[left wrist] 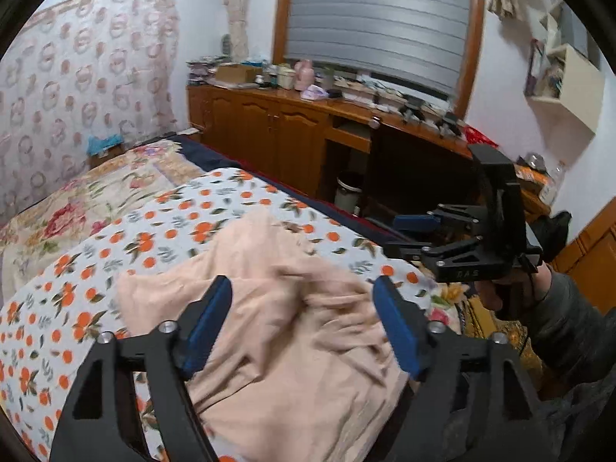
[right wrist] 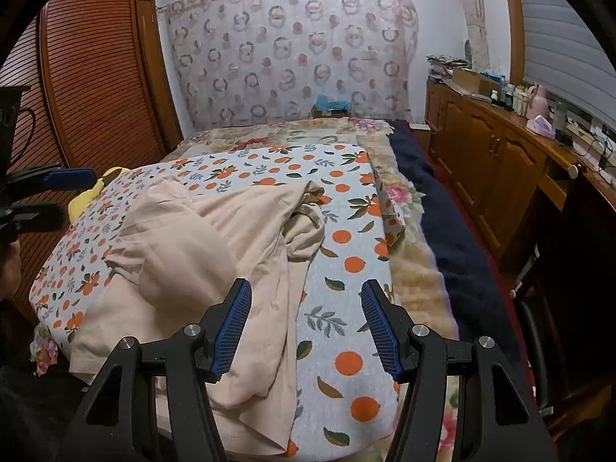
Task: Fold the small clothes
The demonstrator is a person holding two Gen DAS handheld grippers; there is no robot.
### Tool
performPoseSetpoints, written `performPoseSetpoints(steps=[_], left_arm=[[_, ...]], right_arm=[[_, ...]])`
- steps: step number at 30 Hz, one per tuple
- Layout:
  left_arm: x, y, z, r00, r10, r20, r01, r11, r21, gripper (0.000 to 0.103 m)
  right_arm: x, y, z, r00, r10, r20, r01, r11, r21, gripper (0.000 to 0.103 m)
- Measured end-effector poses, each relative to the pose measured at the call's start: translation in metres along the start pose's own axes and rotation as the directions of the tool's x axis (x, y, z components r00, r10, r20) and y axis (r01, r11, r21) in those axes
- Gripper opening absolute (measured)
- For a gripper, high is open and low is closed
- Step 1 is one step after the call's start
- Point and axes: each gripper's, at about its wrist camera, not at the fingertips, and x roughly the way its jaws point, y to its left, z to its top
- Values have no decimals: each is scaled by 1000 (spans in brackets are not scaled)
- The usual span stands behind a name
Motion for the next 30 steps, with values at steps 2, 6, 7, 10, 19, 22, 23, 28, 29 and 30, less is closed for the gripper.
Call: performPoseSetpoints(steps=[2,6,7,10,19,22,23,28,29,30], left_arm=[[-6,11,-6,999,34,5,-34,999,-23,78],[-11,34,-20,993,115,10,-114,991,-66,78],[-14,38,-25,991,133,10,-132,988,-75,78],[-15,54,-39,986,167,1,-166,980,-110,78],[-10,91,-75,972,230,-46,-235,954,-184,78],[-5,100,-83,972,227,-65,-236,951,-202,78],[-3,101,-85,971,229,-69,-239,949,-205,78],[6,111,-94,967,240,-89,-254,942,-220,78],[7,112,-95,967,238,-90,-253,941,-223,78],[9,113,-97,967,237,-93,-252,941,-227,78]], right_arm=[[1,3,4,1000,4,0,-4,1000,-5,61],[6,15,12,1000,25,2,-25,999,-32,61],[8,19,14,1000,29,2,-29,999,-40,61],[13,33,20,998,60,11,-59,996,-65,61],[47,69,29,993,104,-52,-111,979,-170,61],[61,70,28,991,98,-92,-114,977,-179,61],[65,69,27,990,96,-105,-114,977,-183,61],[76,68,26,988,79,-135,-104,978,-183,61],[76,68,26,988,79,-136,-103,978,-182,61],[77,67,26,988,78,-135,-102,978,-180,61]])
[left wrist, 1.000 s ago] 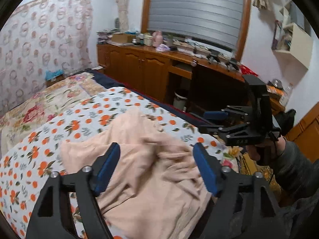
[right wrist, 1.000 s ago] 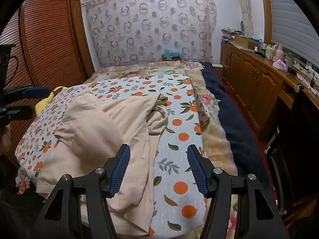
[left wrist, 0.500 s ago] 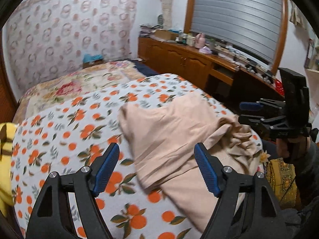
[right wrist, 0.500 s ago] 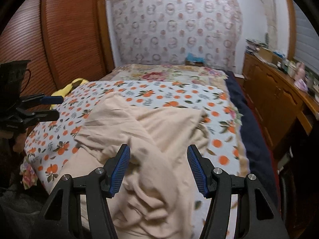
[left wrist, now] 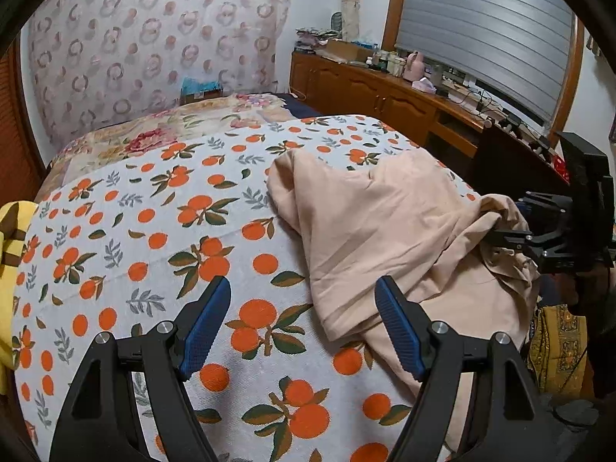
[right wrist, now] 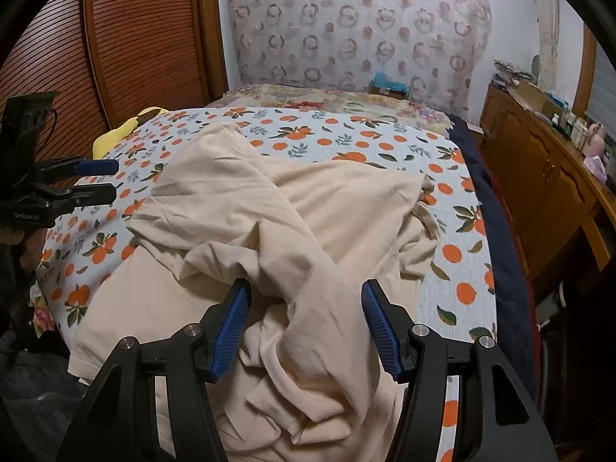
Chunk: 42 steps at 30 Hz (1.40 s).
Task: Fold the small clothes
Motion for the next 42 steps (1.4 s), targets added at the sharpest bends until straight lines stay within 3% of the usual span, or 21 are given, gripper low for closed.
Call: performPoseSetpoints(steps=[5,6,7,8,14,18,22,23,27,31,35,42], left_arm=[[11,2,-6,1000,-1,-25,1,1000,-7,78],[12,2,-7,1000,-1,-29,1,1000,-7,78],[13,2,-7,999,-1,-32,1,1000,-6,78],[16,1,-7,999,-1,-36,1,1000,-5,78],[21,-4,-5,999,-15,-46,15,1000,4,78],[30,-7,-5,996,-55,-67,55,998,2,77],[38,-12,-6,986,-119,-116,120,993,2,48],[39,-15,-7,983,-131,-125,133,991,7,45],[38,-22,-6,976,-165,-140,171,985,28,5],[21,-34,12,986,-155,-68,159,985,67,3],[5,-50,56,991,-128,24,125,985,120,3],[26,-81,141,988,-110,105,88,977,194,3]], right_arm=[[3,0,-4,1000,-3,2,3,1000,5,61],[1,1,-6,1000,1,8,-1,1000,5,41],[-1,1,-7,1000,16,11,-16,1000,3,11],[-1,2,-7,1000,28,8,-28,1000,-2,10],[-49,-3,-10,992,51,111,-55,998,32,9],[-49,-6,-22,998,7,64,-10,999,41,9],[-30,-8,-33,1000,-12,14,11,998,67,9],[-28,-9,-35,1000,-11,17,10,997,76,9],[-29,-15,-30,999,8,40,-11,995,96,9],[-33,-17,-30,997,15,70,-20,997,78,9],[-39,-21,-32,994,17,106,-26,996,80,9],[-44,-29,-36,994,3,107,-13,996,90,9]])
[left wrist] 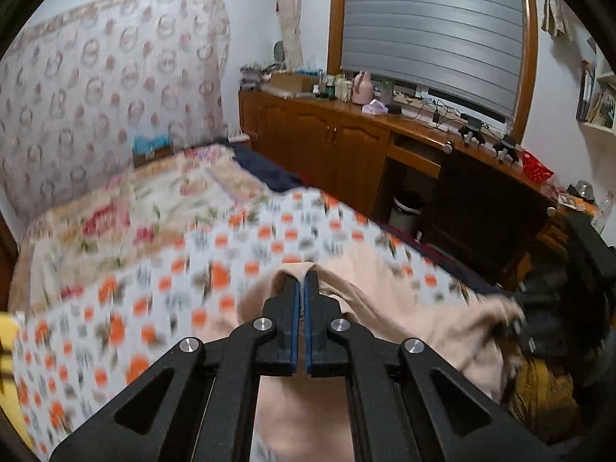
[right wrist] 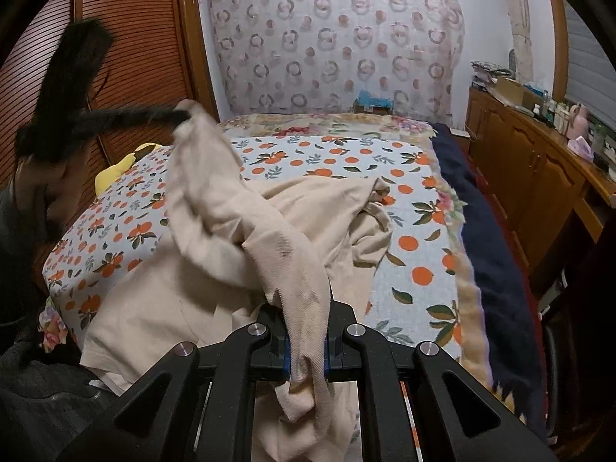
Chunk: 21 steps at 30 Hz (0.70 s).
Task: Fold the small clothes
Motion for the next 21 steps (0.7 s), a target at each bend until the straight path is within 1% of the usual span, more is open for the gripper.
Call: performPoseSetpoints(steps=[2,3,6,8,10,11,12,13,14,15,16,17,18,19,21], left_arm=[[15,-3,14,1000,0,-7,1,1000,22,3],[22,-3,19,1000,11,-7,-11,999,30,3],[42,-6,29,1000,15,-9,-15,1000,25,3],[52,-10,33,1000,9,-4,-9,1000,21,3],[58,-12,34,1000,11,4,-11,1000,13,3],[62,-13,34,1000,5,-11,-5,1000,10,4],[64,-13,34,1000,1,-22,-1,1000,6,7],[64,-13,32,999,2,-32,-2,1000,1,22],[62,-13,29,1000,-2,-31,2,1000,0,30],[59,-14,29,1000,-8,-25,8,1000,0,44],[54,-14,26,1000,-15,-20,15,1000,-2,55],[48,-11,22,1000,-19,-19,19,1000,-4,62],[45,-11,20,1000,-18,-20,18,1000,-5,78],[42,-12,18,1000,-13,-18,13,1000,-5,83],[31,-8,7,1000,1,-16,-1,1000,-5,83]], right_arm=[[-2,-2,-1,1000,2,-4,-2,1000,5,9],[-4,-3,-2,1000,6,-6,-6,1000,9,9],[-9,-5,-6,1000,10,-18,-10,1000,11,9],[-15,-7,-9,1000,5,-21,-4,1000,12,18],[-19,-10,-10,999,-34,-21,34,999,14,36],[-22,-12,-11,998,-61,-17,62,998,16,38],[-24,-14,-11,997,-71,-10,72,997,22,39],[-26,-17,-11,998,-69,-3,69,997,33,39],[-28,-19,-10,998,-66,2,65,997,41,39],[-29,-19,-10,998,-64,9,64,997,46,39],[-30,-18,-9,998,-61,18,60,997,46,39],[-31,-16,-8,998,-52,27,51,998,42,39],[-32,-14,-8,999,-38,32,37,999,36,39],[-30,-10,-8,999,-20,31,19,999,28,39],[-22,-3,-8,1000,16,22,-16,1000,15,39]])
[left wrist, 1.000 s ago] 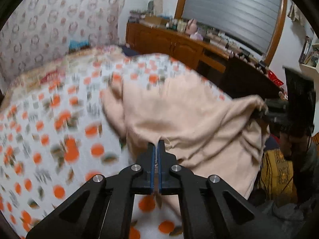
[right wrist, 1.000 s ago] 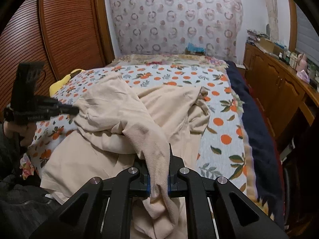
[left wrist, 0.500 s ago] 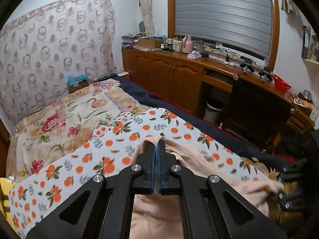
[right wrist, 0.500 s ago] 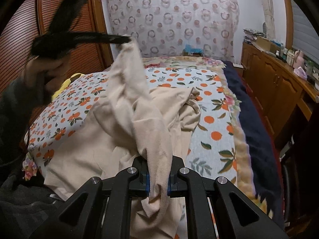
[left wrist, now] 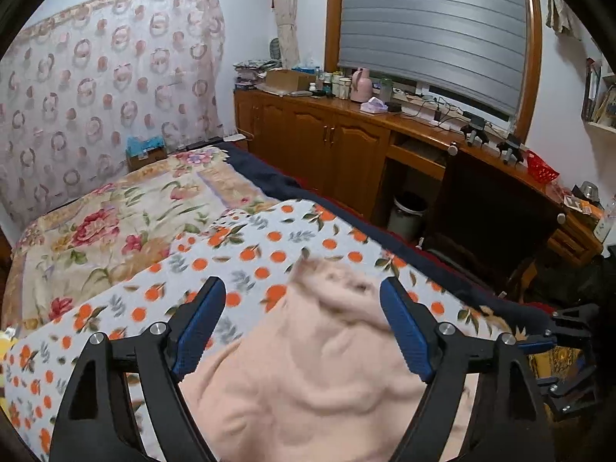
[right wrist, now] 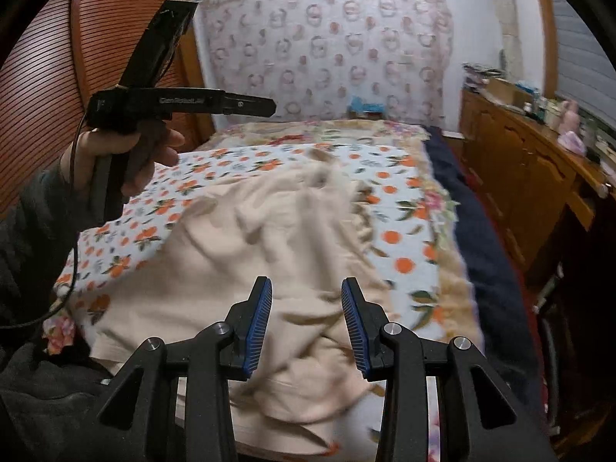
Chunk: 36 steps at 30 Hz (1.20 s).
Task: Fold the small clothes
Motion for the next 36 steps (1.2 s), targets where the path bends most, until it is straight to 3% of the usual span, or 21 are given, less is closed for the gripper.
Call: performPoseSetpoints(steps=[5,10,11,12,13,17,22,29,30,33,35,36], left_arm=[[-23,8,-43,999,36,-33,-36,999,-2,83],[-33,15,-86,996,47,-79,-49,999,-19,83],[-35,17,-92,995,50,-86,-52,998,-26,83],[-36,18,-98,994,49,-93,-53,998,-37,83],[-38,20,-104,994,47,-97,-52,997,-50,83],[-45,27,-121,993,50,-104,-59,994,-87,83],[-49,32,-131,993,63,-95,-74,990,-117,83],[-52,39,-138,994,72,-88,-85,984,-154,83],[-53,40,-139,994,75,-86,-88,984,-157,83],[-55,41,-140,993,89,-79,-101,980,-169,83],[-56,41,-143,992,91,-82,-104,979,-176,83],[-57,41,-145,992,90,-84,-104,979,-177,83]], right_arm=[[33,18,2,997,31,-72,-34,998,-53,39],[61,25,-2,988,0,-154,-18,993,-116,39],[62,25,-3,986,2,-166,-23,992,-122,32],[62,25,-3,985,15,-173,-37,991,-125,2],[61,24,-3,984,27,-177,-50,991,-128,1],[31,15,-6,988,25,-152,-44,991,-125,1],[-10,-8,-17,985,-42,-164,24,993,-112,1],[-13,-24,-20,975,-99,-198,82,992,-91,1],[-14,-26,-17,977,-106,-187,91,992,-87,5],[-14,-27,-3,982,-130,-138,119,989,-82,33],[-9,-25,7,987,-122,-102,115,990,-80,38],[-3,-22,12,988,-122,-96,114,990,-85,46]])
